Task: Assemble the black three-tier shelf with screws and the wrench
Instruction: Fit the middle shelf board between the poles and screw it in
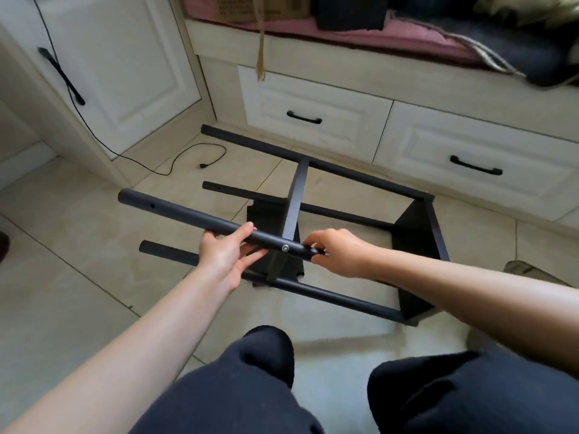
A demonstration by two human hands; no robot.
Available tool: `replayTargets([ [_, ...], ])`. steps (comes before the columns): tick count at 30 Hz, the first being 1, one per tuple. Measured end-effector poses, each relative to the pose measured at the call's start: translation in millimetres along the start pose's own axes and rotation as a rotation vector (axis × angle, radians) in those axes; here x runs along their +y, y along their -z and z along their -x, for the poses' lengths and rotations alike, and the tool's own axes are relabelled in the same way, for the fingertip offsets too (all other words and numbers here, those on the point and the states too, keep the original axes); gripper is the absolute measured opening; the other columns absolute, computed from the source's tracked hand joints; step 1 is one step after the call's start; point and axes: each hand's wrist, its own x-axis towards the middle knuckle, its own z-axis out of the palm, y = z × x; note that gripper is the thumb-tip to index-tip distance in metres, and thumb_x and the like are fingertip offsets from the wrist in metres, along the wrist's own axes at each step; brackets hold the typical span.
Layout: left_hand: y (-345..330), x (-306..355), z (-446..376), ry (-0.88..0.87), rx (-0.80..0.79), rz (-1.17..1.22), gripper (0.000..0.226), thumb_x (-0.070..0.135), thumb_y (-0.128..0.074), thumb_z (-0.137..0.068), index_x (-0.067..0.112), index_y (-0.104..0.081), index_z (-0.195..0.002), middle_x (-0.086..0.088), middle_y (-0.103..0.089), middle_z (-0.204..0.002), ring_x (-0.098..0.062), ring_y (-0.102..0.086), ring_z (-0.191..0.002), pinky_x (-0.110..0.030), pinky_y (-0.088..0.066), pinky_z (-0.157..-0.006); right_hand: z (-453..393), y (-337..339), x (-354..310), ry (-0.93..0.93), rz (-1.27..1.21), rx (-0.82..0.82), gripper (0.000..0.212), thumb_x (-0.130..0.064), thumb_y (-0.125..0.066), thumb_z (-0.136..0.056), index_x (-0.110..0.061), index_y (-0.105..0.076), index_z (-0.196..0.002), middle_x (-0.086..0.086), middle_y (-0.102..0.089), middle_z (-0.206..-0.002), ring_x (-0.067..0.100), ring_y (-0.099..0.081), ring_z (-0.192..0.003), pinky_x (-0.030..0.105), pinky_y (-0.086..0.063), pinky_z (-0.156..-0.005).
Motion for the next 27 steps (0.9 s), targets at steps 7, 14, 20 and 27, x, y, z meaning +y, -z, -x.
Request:
replayTargets([
  [7, -52.0, 51.5, 42.7, -0.122, -0.108, -0.163, 0.052, 0.000, -0.070, -0.089, 0.014, -0.045, -0.132, -0.018, -0.065, -0.117, -0.028, -0.075, -0.089, -0.046, -0.063, -0.065, 46.9, 56.9, -12.1, 0.010, 0.011, -0.018, 0.037, -0.017, -0.059, -0.095, -0.019, -0.055, -0.132, 0.002, -0.064, -0.112, 0.020, -0.062, -0.102, 0.034, -0.053, -0.089],
  [14, -97.9, 75.6, 88.5, -0.246, -0.264, -0.429, 0.061, 0.001, -0.072, -0.088, 0.015, -0.040, -0.138, -0.019, -0.065, -0.116, -0.026, -0.076, -0.080, -0.037, -0.062, -0.059, 98.8, 94.3, 0.7, -0.040, -0.128, 0.059, 0.032, -0.021, -0.060, -0.096, -0.020, -0.062, -0.128, -0.002, -0.067, -0.123, 0.016, -0.064, -0.110, 0.024, -0.049, -0.089],
  [20, -111.7, 75.0, 123.2, -0.300, -0.361, -0.625, 0.054, -0.002, -0.074, -0.085, 0.017, -0.044, -0.126, -0.014, -0.061, -0.117, -0.034, -0.071, -0.094, -0.041, -0.062, -0.059, 132.7, 119.8, 37.7, -0.219, -0.487, 0.325, 0.019, -0.026, -0.062, -0.096, -0.019, -0.064, -0.114, 0.000, -0.070, -0.106, 0.012, -0.069, -0.093, 0.028, -0.060, -0.073],
  [27, -107.0, 51.6, 156.0, -0.444, -0.445, -0.790, 0.038, 0.006, -0.077, -0.085, 0.026, -0.049, -0.101, -0.010, -0.063, -0.103, -0.018, -0.070, -0.086, -0.028, -0.059, -0.056, 151.3, 143.9, 81.4, -0.465, -0.496, 0.633, 0.041, -0.034, -0.062, -0.094, -0.016, -0.047, -0.128, 0.007, -0.062, -0.111, 0.023, -0.063, -0.097, 0.044, -0.057, -0.087],
])
